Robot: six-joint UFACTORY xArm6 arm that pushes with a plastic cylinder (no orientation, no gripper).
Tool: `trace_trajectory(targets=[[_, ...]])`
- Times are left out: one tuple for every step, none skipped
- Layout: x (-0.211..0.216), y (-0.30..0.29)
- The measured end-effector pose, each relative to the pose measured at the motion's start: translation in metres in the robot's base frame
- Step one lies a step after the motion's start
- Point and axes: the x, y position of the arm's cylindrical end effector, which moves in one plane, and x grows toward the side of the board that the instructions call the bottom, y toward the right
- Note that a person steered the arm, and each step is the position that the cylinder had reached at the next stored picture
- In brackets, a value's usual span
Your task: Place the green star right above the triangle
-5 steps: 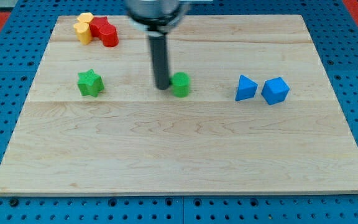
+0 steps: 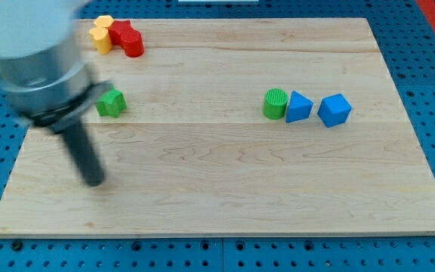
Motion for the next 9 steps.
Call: trace_trajectory(targets=[[-0.069,-0.088],[-0.099,-0.101],[-0.126,-0.082],[-0.176,-0.024],[-0.156,0.083],[-0.156,0.039],[-0.152,0.005],[-0.115,0.032],[-0.136,0.1]])
